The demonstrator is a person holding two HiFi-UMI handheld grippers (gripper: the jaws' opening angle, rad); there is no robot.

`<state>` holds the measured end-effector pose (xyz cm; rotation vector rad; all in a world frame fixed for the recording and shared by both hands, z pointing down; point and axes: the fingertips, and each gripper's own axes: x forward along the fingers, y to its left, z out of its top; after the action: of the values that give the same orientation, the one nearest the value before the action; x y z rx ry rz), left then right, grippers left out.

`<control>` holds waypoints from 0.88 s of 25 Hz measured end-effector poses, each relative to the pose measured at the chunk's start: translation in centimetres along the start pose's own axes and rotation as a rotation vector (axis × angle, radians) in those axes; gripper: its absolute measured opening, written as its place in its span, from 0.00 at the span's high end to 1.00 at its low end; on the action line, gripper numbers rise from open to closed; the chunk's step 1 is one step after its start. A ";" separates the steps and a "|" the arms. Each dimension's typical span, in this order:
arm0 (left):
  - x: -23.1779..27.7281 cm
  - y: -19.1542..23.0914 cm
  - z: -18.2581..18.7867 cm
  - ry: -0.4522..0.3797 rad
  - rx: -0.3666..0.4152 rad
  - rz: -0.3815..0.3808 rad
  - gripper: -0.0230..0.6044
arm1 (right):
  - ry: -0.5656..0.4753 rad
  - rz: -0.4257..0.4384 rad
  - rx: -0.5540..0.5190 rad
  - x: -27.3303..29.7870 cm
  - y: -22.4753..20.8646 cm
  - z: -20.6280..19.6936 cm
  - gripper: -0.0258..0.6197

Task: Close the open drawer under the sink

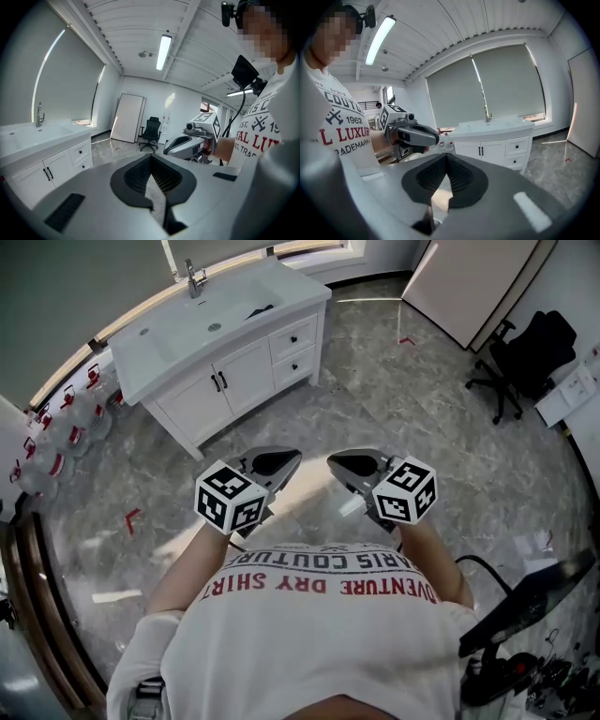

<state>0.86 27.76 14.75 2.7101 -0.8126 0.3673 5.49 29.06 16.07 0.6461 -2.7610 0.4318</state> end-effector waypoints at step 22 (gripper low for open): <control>0.6 -0.1 -0.2 0.025 0.012 -0.003 0.96 | 0.006 -0.009 -0.012 -0.2 0.0 -0.2 0.96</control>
<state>1.35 27.58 15.09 2.7123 -0.8018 0.4062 5.76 29.23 16.22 0.6536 -2.7519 0.4137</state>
